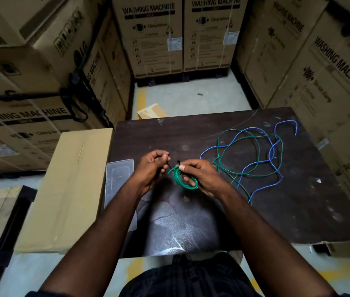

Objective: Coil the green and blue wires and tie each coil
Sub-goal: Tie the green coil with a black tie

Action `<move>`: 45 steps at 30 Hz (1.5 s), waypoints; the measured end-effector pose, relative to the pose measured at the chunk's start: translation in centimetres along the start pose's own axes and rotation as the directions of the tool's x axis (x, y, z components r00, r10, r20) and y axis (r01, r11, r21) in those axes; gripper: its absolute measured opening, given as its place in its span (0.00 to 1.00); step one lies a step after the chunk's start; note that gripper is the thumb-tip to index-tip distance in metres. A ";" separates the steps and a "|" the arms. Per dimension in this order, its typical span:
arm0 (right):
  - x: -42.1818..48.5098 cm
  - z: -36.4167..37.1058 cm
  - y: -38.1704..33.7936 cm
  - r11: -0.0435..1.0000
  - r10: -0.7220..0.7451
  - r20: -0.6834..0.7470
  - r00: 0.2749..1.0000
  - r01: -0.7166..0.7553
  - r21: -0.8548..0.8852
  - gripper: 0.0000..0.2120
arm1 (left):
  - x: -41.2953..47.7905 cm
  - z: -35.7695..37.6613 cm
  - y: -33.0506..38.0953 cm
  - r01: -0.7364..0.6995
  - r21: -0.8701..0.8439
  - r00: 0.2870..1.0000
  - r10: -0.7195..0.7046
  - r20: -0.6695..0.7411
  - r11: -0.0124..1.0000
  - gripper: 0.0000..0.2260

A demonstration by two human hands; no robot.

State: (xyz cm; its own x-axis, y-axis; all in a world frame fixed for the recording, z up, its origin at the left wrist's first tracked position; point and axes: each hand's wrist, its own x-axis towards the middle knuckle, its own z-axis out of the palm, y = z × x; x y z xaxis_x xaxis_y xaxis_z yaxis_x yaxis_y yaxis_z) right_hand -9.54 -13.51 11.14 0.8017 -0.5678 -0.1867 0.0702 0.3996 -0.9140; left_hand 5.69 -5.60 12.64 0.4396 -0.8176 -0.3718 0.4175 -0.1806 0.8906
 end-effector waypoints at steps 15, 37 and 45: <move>0.1 -0.6 0.0 0.999 0.003 0.019 1.000 -0.002 -0.037 0.07 | -0.8 0.4 0.9 -0.298 0.412 0.954 0.252 0.164 0.861 0.08; 0.1 -0.6 0.0 0.992 0.071 0.019 0.997 -0.068 -0.108 0.05 | -1.5 0.5 0.9 -0.307 0.469 0.952 0.256 0.170 0.828 0.08; 0.2 -0.9 0.1 0.988 0.095 0.041 0.995 -0.089 -0.129 0.04 | -1.6 0.3 0.9 -0.307 0.534 0.952 0.251 0.176 0.788 0.04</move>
State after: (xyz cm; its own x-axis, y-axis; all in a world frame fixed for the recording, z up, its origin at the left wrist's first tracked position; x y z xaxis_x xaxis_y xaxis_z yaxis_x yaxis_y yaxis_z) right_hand -9.93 -14.24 10.71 0.8283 -0.4976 -0.2576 -0.0785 0.3521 -0.9327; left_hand 5.16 -4.62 14.08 0.3830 -0.9199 -0.0842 -0.2306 -0.1835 0.9556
